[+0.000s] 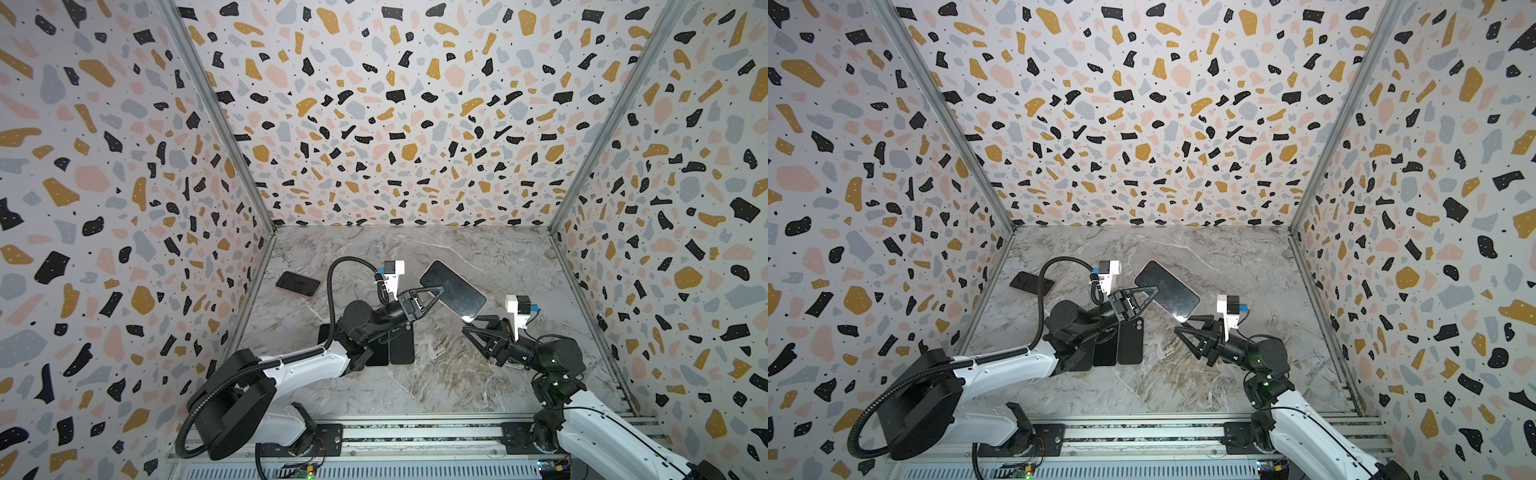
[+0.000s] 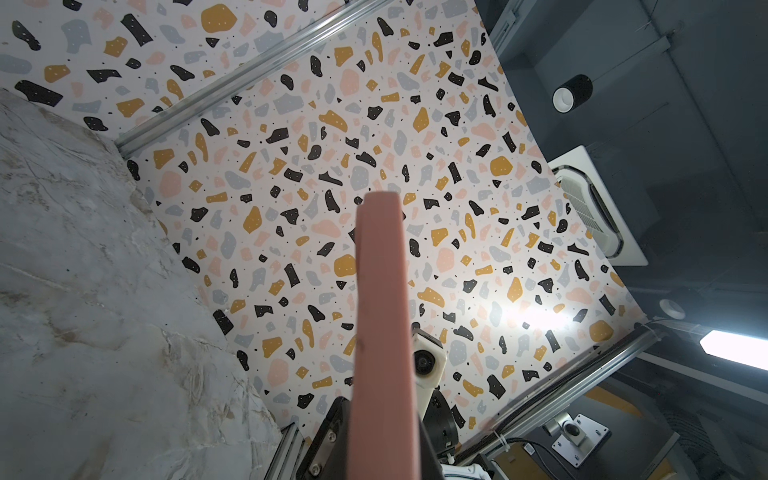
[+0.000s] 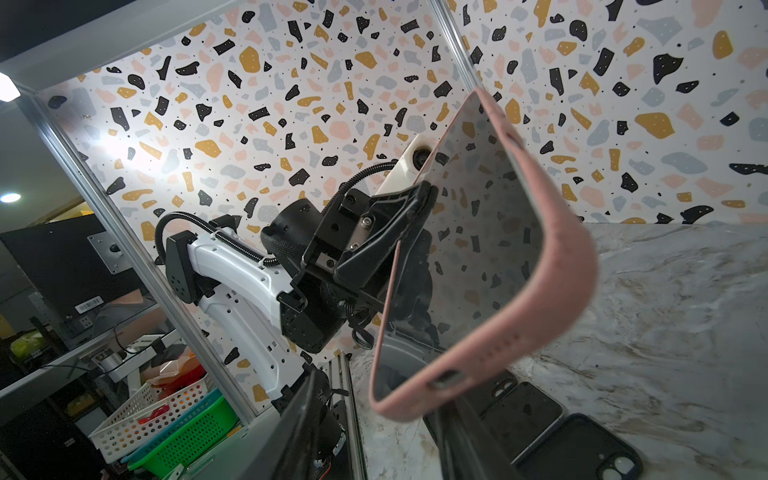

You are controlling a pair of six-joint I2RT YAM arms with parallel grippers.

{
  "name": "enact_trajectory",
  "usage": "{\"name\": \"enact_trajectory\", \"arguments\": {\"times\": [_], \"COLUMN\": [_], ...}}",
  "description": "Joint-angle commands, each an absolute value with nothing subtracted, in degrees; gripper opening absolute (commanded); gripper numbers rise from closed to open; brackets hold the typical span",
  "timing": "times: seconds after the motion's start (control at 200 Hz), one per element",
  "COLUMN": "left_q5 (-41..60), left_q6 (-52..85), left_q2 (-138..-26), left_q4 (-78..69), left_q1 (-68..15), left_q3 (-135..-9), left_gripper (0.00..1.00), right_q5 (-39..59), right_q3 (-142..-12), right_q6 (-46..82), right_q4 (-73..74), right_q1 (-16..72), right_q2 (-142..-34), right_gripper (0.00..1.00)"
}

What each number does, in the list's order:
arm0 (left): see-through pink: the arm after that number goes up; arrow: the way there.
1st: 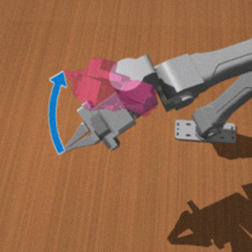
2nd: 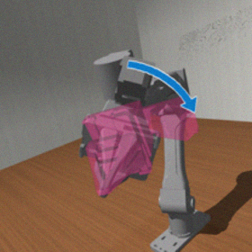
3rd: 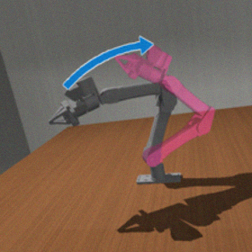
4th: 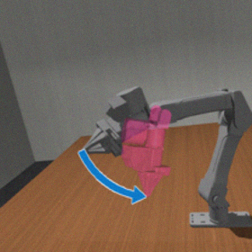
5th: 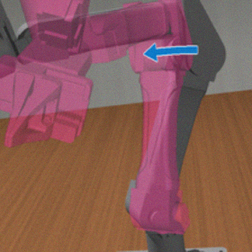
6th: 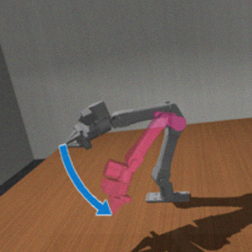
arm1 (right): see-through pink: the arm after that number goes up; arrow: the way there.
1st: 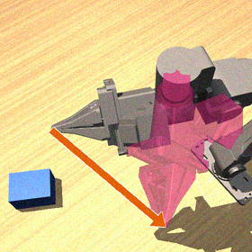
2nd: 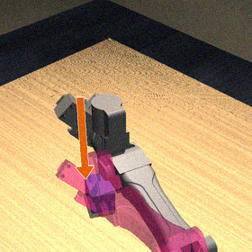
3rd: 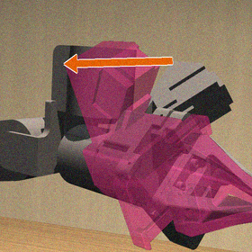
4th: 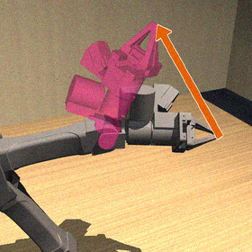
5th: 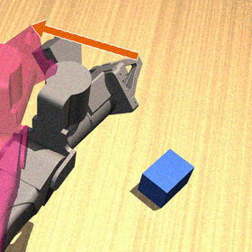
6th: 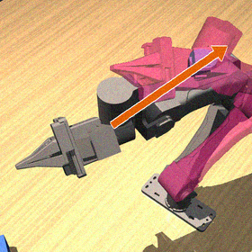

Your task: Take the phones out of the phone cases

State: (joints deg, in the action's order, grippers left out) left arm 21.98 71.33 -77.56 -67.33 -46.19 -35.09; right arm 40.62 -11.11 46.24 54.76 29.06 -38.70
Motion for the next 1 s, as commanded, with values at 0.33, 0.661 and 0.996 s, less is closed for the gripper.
{"name": "enact_trajectory", "arguments": {"times": [0.33,0.661,0.996], "left_q5": [23.47,24.38,29.4], "left_q6": [69.48,69.8,66.51], "left_q2": [-75.31,-75.58,-75.47], "left_q4": [-74.52,-69.98,-52.45], "left_q1": [-46.49,-46.47,-46.89], "left_q3": [-34.08,-36.1,-40.14], "left_gripper": [0.0,0.0,0.0], "right_q5": [39.84,40.78,36.33], "right_q3": [-12.65,-12.82,-16.66], "right_q6": [47.2,44.47,23.8], "right_q4": [57.09,55.5,35.95], "right_q1": [28.92,28.91,29.01], "right_q2": [-40.12,-40.59,-36.26], "right_gripper": [0.32,0.0,0.0]}}
